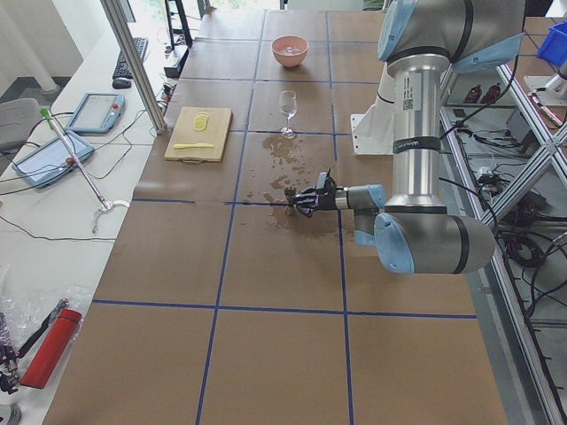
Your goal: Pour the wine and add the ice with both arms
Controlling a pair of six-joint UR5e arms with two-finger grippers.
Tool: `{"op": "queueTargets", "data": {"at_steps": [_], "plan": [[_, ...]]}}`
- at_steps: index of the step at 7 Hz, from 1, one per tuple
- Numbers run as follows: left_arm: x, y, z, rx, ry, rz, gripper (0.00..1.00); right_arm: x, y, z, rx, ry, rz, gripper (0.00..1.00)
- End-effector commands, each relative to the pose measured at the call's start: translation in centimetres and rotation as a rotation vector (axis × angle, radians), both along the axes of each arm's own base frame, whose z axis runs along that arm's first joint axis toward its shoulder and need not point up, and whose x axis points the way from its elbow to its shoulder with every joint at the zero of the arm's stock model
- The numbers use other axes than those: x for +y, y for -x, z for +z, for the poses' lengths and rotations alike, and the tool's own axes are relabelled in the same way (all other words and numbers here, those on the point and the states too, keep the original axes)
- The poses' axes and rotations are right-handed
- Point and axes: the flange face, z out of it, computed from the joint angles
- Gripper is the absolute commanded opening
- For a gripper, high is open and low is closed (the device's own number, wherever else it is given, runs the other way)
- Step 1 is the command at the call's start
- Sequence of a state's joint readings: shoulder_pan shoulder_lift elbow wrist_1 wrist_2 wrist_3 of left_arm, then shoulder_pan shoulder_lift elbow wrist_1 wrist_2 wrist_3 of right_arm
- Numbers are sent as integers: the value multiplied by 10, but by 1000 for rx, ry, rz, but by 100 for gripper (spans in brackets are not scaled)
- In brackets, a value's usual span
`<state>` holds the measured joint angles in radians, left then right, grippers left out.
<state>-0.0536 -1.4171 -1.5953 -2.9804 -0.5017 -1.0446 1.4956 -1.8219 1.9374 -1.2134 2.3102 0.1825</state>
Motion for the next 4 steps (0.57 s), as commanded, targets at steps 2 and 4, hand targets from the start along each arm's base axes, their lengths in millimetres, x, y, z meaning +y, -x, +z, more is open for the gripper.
{"op": "queueTargets", "data": {"at_steps": [2,4], "plan": [[-1,2,-1,10,-5,-13,36,0,0,0,0,-1,0,100],[-1,2,0,10,-5,-13,44,0,0,0,0,0,0,100]]}}
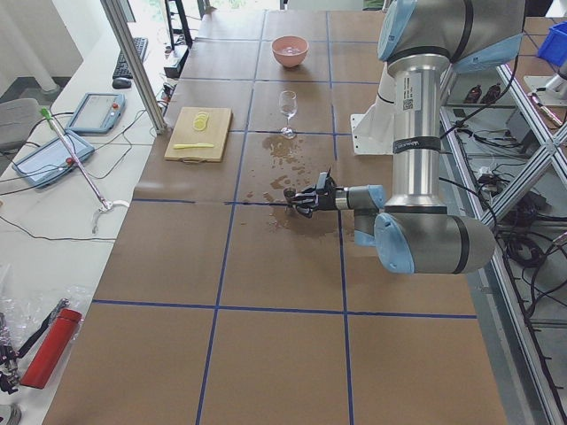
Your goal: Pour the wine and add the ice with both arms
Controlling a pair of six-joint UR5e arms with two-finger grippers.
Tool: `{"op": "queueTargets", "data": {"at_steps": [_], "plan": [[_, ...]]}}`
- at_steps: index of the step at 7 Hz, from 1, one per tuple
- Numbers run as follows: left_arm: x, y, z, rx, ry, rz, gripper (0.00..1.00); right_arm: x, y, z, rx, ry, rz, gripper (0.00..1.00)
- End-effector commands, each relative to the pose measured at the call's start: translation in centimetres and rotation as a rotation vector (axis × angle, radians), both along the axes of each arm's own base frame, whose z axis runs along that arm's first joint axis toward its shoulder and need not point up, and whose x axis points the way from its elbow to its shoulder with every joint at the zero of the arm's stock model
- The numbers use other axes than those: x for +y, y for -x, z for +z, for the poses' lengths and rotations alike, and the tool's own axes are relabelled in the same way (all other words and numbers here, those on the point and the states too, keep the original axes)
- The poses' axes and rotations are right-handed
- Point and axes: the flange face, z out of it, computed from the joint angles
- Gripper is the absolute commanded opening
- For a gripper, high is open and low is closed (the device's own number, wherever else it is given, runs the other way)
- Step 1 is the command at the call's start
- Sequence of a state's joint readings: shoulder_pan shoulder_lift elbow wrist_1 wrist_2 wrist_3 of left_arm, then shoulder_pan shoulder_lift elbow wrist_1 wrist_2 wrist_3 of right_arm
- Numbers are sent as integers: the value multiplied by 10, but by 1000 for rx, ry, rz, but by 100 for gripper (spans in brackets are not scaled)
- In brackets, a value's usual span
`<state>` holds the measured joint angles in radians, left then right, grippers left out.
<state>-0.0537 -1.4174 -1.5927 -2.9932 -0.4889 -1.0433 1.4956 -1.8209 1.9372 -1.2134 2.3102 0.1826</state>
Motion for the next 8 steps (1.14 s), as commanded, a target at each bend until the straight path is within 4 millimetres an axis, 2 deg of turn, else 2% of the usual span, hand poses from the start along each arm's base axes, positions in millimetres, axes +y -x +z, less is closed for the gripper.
{"op": "queueTargets", "data": {"at_steps": [1,5,7,8], "plan": [[0,0,1,-4,-1,-1,48,-1,0,0,0,0,0,100],[0,-2,3,-11,-3,1,51,-1,0,1,0,1,0,100],[0,-15,-1,-5,-5,3,51,-1,0,2,0,3,0,100],[-2,-13,-1,-8,-5,-1,51,-1,0,1,0,1,0,100]]}}
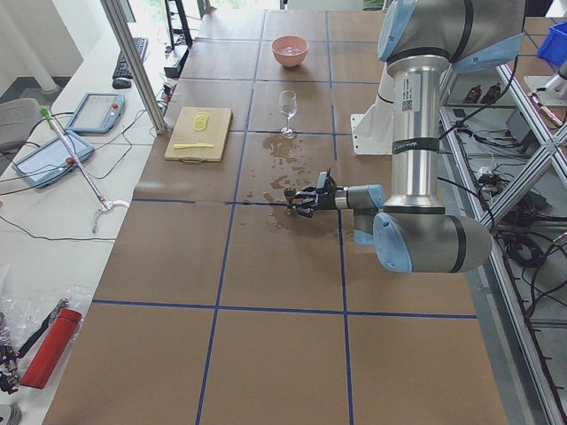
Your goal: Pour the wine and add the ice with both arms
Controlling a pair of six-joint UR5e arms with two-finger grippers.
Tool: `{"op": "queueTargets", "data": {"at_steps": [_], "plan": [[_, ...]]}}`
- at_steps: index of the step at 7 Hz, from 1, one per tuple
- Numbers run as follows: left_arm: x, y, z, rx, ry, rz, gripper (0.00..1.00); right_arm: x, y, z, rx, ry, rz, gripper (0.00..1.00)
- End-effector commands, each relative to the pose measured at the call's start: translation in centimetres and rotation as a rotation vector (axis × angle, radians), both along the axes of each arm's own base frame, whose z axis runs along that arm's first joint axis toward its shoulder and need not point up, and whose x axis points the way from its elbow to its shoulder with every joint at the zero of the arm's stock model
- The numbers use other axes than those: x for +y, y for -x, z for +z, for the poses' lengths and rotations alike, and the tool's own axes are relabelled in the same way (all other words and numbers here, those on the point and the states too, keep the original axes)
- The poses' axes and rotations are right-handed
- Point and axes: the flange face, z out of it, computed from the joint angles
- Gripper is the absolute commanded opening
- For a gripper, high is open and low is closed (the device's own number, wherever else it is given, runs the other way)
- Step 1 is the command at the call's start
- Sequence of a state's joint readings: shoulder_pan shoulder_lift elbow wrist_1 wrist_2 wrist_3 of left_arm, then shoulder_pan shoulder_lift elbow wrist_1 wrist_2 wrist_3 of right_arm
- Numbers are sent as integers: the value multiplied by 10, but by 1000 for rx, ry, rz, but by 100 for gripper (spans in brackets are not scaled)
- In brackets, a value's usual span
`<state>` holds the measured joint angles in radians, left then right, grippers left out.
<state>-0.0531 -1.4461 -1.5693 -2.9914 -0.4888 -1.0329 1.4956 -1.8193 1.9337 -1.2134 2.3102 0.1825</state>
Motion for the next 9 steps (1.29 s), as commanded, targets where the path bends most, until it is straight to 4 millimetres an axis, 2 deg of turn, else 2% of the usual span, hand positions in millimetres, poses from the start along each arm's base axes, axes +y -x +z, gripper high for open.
{"op": "queueTargets", "data": {"at_steps": [1,3,4,6,7,9], "plan": [[-6,2,1,-14,-6,-13,51,0,0,0,0,-1,0,100],[-7,3,0,-11,-6,-12,50,-1,0,-1,0,-2,0,100],[-8,3,0,-11,-6,-16,45,-1,0,-2,0,-4,0,100],[-8,2,-2,-5,-6,-17,10,-1,0,-2,-1,-3,1,100],[-8,2,-4,-2,-7,-18,0,-1,0,-2,0,-4,0,100],[-11,8,-8,40,-9,-27,0,-1,0,-2,-1,-3,1,100]]}}
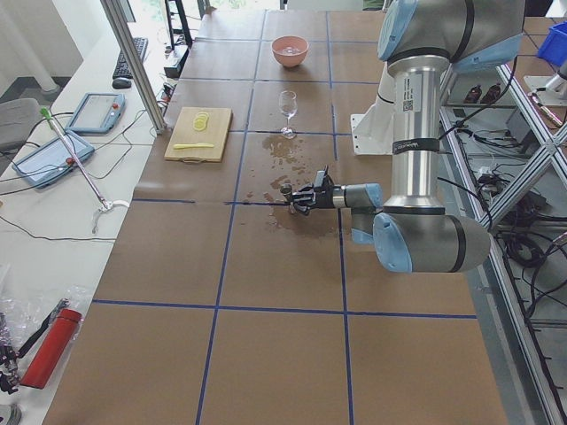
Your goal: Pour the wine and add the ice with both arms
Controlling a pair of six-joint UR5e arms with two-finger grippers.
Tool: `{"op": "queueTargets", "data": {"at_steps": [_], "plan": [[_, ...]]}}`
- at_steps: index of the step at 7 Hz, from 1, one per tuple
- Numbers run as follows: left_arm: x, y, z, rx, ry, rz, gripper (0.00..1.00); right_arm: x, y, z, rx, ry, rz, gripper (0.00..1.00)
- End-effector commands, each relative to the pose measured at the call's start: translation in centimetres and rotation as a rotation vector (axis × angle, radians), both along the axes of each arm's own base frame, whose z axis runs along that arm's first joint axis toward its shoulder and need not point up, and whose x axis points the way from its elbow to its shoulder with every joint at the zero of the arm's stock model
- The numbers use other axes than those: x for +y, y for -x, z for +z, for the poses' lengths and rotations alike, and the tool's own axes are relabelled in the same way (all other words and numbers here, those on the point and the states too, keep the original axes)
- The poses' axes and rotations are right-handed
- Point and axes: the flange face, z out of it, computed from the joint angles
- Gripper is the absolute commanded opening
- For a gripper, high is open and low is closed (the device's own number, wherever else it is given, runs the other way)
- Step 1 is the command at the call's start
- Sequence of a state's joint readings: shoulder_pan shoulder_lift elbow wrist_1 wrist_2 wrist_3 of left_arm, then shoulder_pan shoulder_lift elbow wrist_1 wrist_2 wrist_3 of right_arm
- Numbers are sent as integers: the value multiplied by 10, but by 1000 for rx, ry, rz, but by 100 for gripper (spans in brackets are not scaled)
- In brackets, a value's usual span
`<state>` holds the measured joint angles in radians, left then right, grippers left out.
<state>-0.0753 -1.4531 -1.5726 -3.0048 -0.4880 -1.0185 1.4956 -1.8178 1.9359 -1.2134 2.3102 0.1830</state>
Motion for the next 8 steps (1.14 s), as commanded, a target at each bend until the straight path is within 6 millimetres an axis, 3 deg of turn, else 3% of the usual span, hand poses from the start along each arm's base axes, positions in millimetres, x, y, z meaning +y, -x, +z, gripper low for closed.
{"op": "queueTargets", "data": {"at_steps": [1,3,5,7,8], "plan": [[-1,13,-8,115,-10,-6,0,0,0,1,0,2,1,100],[-1,21,-16,80,-79,3,0,0,0,1,-4,11,9,100],[0,20,-40,-17,-229,17,0,0,0,1,-3,13,12,100],[6,11,-93,-89,-404,136,0,0,0,1,-5,15,13,100],[-2,10,-114,-157,-513,215,0,-1,0,1,-4,15,14,100]]}}
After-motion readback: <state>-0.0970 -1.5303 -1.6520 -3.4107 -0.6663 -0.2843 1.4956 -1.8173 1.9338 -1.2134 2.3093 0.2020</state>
